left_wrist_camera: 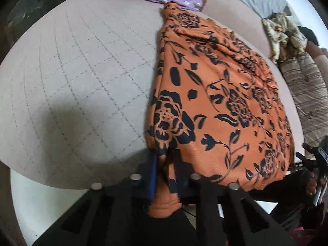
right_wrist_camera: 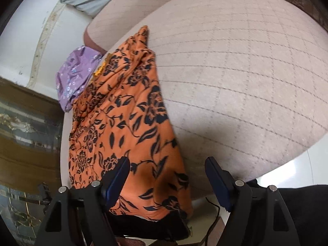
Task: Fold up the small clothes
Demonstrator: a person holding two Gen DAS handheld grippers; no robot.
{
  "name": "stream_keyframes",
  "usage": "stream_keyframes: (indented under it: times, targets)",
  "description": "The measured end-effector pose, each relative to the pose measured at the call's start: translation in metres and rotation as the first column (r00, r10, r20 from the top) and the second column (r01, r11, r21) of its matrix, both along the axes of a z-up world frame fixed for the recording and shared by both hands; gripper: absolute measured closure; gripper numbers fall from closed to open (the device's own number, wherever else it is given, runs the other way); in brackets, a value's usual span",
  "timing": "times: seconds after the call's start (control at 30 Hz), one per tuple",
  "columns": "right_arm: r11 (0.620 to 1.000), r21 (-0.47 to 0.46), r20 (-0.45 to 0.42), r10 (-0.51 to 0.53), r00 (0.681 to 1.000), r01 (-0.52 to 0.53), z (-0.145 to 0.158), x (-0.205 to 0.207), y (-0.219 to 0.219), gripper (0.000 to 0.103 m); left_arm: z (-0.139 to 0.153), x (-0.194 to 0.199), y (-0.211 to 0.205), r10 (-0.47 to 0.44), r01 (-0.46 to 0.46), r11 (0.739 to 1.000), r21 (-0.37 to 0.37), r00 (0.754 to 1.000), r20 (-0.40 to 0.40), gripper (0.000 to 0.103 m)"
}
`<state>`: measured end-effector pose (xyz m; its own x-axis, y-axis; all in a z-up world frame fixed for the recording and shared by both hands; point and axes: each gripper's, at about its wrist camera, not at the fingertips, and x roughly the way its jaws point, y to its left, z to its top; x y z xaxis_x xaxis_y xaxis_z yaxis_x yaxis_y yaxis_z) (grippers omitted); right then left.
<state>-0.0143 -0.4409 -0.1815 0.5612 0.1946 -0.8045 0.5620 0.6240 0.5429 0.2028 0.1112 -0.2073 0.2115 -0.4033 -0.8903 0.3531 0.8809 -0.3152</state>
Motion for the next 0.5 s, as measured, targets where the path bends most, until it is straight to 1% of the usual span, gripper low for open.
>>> stream_keyframes:
  times: [0.07, 0.13, 0.2, 0.23, 0.27, 0.3, 0.33, 0.37, 0.43, 0.47, 0.5]
  targets:
    - [1.0, 0.002, -0.028, -0.013, 1.0, 0.013, -0.004, -0.002, -0.002, 0.025, 0.001, -0.003, 0.002, -0.012, 0.012, 1.0, -0.02, 1.0, -0.001, 0.095]
    - [1.0, 0.002, -0.051, -0.011, 0.999, 0.011, -0.008, -0.003, -0.002, 0.025, 0.001, -0.004, 0.004, -0.016, 0.016, 1.0, -0.013, 1.0, -0.003, 0.095]
    - [1.0, 0.008, -0.091, 0.006, 0.996, -0.005, -0.015, -0.001, 0.002, 0.025, -0.002, -0.002, 0.007, 0.002, -0.002, 1.0, -0.001, 1.0, -0.028, 0.09]
    - [1.0, 0.021, -0.103, 0.015, 0.995, -0.013, -0.019, 0.001, 0.005, 0.025, -0.004, 0.0, 0.008, 0.011, -0.012, 1.0, -0.013, 0.998, -0.056, 0.083]
    - [0.999, 0.035, -0.102, 0.021, 0.995, -0.018, -0.022, 0.002, 0.008, 0.025, -0.006, 0.002, 0.01, 0.019, -0.022, 0.999, -0.033, 0.997, -0.078, 0.073]
    - [0.998, 0.053, -0.095, 0.034, 0.995, -0.029, -0.026, 0.005, 0.013, 0.025, -0.007, 0.003, 0.011, 0.023, -0.028, 0.998, -0.054, 0.995, -0.097, 0.068]
    - [0.998, 0.057, -0.097, 0.045, 0.994, -0.04, -0.029, 0.008, 0.018, 0.024, -0.007, 0.003, 0.012, 0.022, -0.029, 0.998, -0.064, 0.994, -0.105, 0.065]
    - [0.998, 0.029, -0.115, 0.057, 0.992, -0.054, -0.03, 0.011, 0.026, 0.025, -0.007, 0.003, 0.011, 0.022, -0.028, 0.998, -0.059, 0.994, -0.104, 0.066]
    - [0.994, -0.059, -0.157, 0.081, 0.984, -0.091, -0.029, 0.018, 0.039, 0.026, -0.007, 0.003, 0.01, 0.028, -0.033, 0.998, -0.049, 0.995, -0.095, 0.067]
    - [0.988, -0.101, -0.189, 0.096, 0.977, -0.117, -0.029, 0.022, 0.046, 0.031, -0.007, 0.004, 0.006, 0.032, -0.036, 0.998, -0.042, 0.996, -0.088, 0.078]
    - [0.981, -0.134, -0.224, 0.11, 0.968, -0.142, -0.028, 0.026, 0.051, 0.035, -0.007, 0.003, 0.005, 0.036, -0.037, 0.999, -0.014, 0.997, -0.073, 0.088]
